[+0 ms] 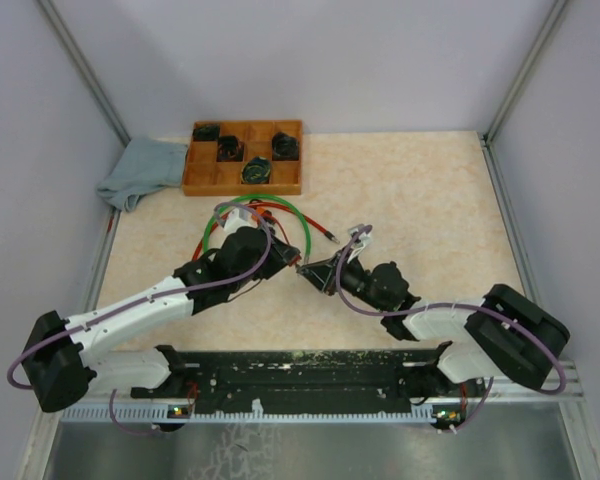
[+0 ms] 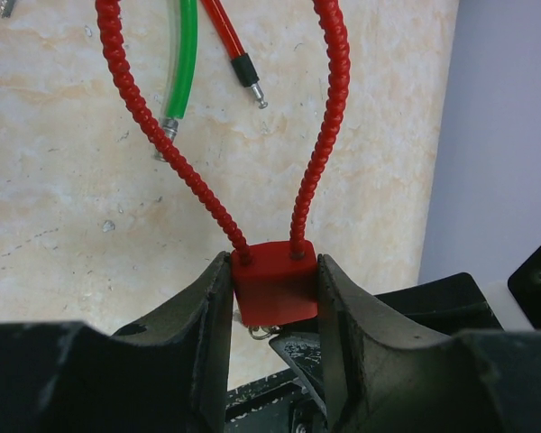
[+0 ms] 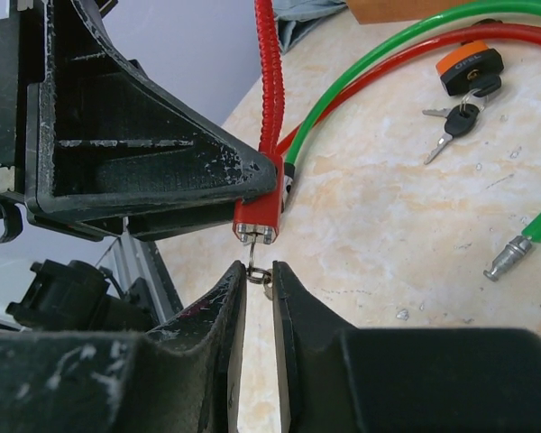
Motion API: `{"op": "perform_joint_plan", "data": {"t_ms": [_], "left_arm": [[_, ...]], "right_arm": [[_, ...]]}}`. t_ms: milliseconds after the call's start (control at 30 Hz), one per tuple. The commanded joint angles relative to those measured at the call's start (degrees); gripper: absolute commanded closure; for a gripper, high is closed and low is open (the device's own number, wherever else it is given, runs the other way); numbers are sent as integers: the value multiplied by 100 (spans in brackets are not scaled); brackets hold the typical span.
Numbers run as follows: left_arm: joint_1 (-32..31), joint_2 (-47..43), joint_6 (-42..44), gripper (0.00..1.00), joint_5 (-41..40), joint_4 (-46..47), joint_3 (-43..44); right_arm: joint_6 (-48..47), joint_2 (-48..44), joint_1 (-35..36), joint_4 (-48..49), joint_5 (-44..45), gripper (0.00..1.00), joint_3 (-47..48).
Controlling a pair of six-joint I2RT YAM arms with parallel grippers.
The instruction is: Unlock with the key
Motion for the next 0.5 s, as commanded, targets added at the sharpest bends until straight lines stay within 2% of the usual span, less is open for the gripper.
{"op": "perform_joint_plan", "data": {"t_ms": [0, 133, 300, 467], "left_arm": [[13, -47, 37, 100, 100, 298, 6], [14, 15, 59, 100, 191, 331, 10], [9, 47, 80, 100, 383, 404, -6], [-56, 229, 258, 100, 406, 369, -40]], "right_arm": [[-123, 56, 53, 569, -37, 85, 256], [-175, 136, 53, 642, -43, 99, 278], [-241, 258, 54, 789, -107, 100, 352], [-553, 52, 53, 502, 40, 100, 532]]}}
